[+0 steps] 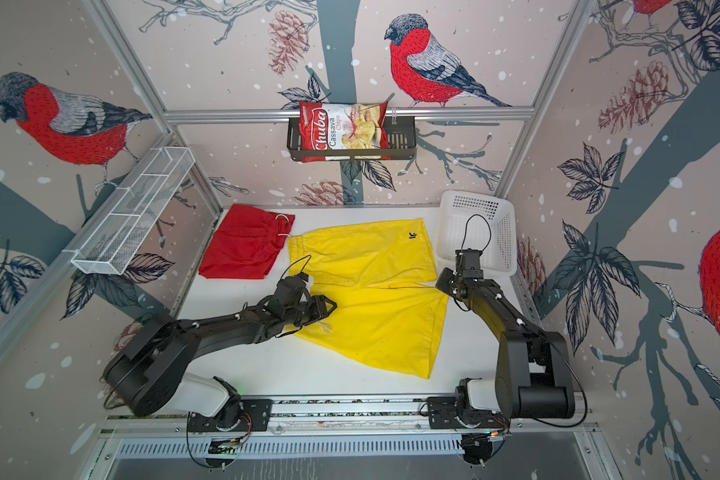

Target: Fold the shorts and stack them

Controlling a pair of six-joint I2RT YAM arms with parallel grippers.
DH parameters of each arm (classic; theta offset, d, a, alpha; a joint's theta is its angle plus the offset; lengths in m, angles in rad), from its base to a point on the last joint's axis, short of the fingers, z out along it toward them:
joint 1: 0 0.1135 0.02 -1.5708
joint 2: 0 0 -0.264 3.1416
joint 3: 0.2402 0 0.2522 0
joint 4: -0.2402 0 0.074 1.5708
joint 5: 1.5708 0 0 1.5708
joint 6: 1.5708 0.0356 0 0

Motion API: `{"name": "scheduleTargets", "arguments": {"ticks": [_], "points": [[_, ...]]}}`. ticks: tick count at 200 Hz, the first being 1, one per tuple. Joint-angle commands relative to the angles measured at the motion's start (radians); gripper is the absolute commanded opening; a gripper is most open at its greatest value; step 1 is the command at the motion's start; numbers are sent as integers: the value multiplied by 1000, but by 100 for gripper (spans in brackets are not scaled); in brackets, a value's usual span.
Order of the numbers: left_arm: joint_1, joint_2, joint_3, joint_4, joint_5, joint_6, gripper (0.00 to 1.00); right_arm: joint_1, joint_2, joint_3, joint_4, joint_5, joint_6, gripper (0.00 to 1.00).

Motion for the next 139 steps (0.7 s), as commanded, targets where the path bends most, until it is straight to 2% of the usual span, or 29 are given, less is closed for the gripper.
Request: {"name": "scheduleTargets", "arguments": {"ticks": [1,16,31,48,61,95,121,139], "points": [[0,-132,36,-166,-103,41,60,43,-95,3,-154,106,55,56],[0,-253,40,-264,-221,57,59,125,-170,-6,-232,157,101,63],[1,-374,-1,-308,-351,79,59,239,-223,-7,-309,205,147,65],[27,-487,-52,-377,-421,76,59,378,-264,-7,-416,254,219,65],[58,-552,-89,-437,-429,72,60,482,-298,-27,-485,267,291,65],[135,-642,-192,-521,-388,58,70,767,-363,-109,-634,245,562,65],[147,-625,-245,-498,-368,39,76,951,-347,-150,-691,193,740,65],[148,-584,-252,-467,-362,39,80,1039,-309,-154,-713,175,808,65]]}}
